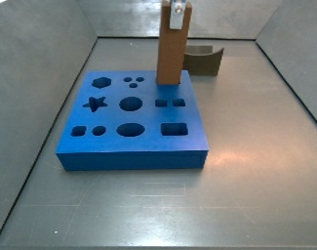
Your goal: Insert the arch object.
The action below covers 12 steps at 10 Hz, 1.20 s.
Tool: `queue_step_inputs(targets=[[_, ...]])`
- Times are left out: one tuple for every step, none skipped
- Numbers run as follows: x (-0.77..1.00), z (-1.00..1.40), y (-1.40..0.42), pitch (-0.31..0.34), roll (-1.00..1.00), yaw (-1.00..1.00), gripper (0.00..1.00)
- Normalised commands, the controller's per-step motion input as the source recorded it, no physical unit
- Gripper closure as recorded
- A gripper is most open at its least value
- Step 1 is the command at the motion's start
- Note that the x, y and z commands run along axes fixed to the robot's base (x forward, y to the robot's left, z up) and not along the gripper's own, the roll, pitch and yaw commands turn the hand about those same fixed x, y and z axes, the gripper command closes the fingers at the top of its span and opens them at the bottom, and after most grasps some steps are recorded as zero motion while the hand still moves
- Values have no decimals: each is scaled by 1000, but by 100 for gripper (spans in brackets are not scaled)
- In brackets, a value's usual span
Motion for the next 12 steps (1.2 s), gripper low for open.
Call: queue_step_inputs(targets=[[0,-269,31,0,0,37,100],[0,-263,6,0,0,23,100],[0,-251,0,0,-27,0,100],[0,-240,0,0,-57,0,100],[0,-286,0,-19,-130,0,100],[0,-263,0,-11,-110,0,100],[0,-260,0,-13,-101,0,100],[0,-271,0,-21,-110,0,100],[0,-234,0,-40,-104,0,100],[-26,-189,0,-37,-24,0,100],[-106,-323,0,-66,0,0,100],[-263,-374,17,-159,-47,0,100]])
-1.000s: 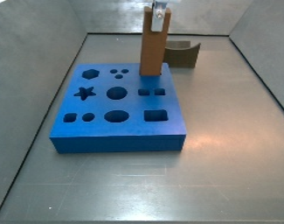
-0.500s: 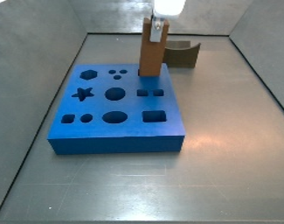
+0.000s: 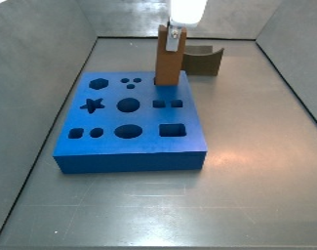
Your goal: Insert the arch object.
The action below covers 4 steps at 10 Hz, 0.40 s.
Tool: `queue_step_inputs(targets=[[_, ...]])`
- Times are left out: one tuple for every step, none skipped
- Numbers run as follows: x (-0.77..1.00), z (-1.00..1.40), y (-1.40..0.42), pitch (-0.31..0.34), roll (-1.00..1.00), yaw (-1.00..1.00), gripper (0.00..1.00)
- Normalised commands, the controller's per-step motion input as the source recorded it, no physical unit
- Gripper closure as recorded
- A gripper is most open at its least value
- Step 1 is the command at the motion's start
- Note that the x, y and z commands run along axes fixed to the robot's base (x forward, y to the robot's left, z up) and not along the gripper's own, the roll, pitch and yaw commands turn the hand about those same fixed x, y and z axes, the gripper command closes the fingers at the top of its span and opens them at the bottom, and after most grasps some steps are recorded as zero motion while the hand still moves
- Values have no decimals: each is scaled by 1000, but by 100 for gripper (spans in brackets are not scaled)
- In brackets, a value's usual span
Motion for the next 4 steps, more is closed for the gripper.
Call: queue_step_inputs(targets=[[-197,-197,6,-116,-46,0,100],[-151,-57,0,-64,-29,0,100],[-26,0,0,-19,-36,0,100],[0,0,0,0,0,0,100]])
